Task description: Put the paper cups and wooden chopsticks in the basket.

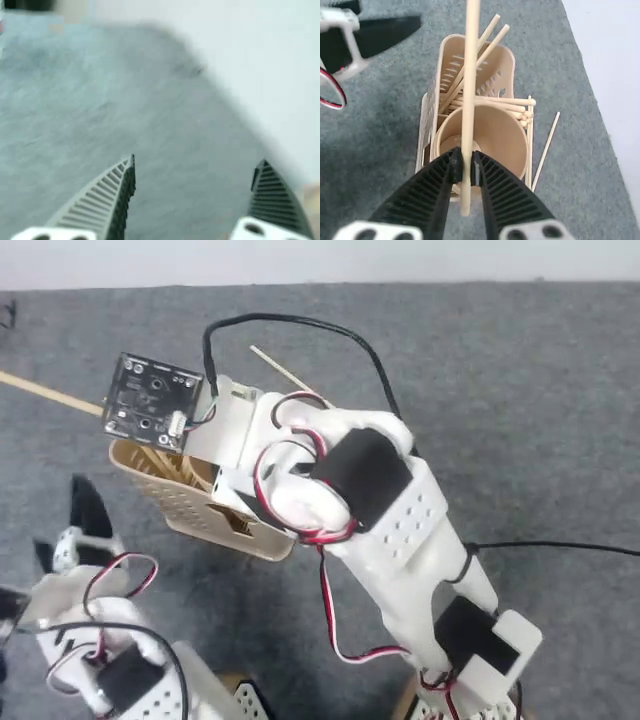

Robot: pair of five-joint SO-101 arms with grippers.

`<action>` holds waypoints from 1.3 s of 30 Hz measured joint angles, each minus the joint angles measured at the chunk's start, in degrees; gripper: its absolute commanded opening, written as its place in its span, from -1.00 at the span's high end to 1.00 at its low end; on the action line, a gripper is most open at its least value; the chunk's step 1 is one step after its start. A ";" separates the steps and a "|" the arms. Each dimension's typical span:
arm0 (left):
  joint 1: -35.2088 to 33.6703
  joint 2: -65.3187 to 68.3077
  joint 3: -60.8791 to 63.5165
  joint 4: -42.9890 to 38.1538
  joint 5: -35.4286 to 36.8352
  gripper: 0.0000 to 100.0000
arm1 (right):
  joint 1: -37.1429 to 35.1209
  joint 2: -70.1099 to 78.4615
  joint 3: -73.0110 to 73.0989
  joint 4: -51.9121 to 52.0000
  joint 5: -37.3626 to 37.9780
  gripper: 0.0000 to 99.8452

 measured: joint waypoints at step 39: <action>35.16 0.00 -24.26 2.90 22.15 0.21 | -1.67 -6.15 9.23 -0.35 7.03 0.99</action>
